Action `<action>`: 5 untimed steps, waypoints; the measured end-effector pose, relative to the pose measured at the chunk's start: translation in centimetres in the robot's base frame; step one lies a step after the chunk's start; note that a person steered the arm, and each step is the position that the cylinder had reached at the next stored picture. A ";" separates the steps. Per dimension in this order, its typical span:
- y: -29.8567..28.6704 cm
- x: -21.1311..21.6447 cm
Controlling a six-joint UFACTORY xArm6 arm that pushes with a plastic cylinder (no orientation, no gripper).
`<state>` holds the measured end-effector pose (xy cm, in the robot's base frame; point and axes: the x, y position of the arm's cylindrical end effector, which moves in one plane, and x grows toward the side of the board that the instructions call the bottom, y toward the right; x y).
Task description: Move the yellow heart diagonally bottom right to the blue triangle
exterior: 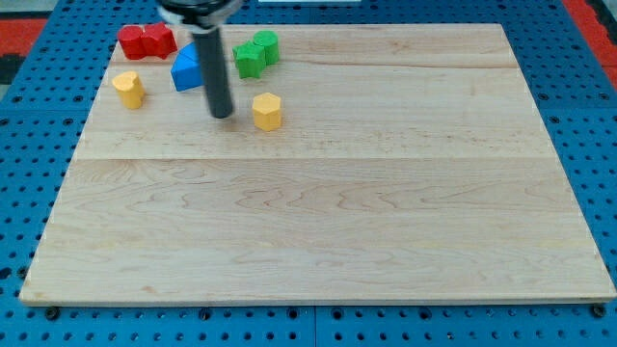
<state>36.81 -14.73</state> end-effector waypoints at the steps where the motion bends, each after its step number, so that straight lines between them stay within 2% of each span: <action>1: -10.0 2.2; 2: -15.6 2.2; 3: -14.3 -1.7; 4: -10.0 -3.8; 5: -1.1 -3.7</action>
<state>33.08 -15.81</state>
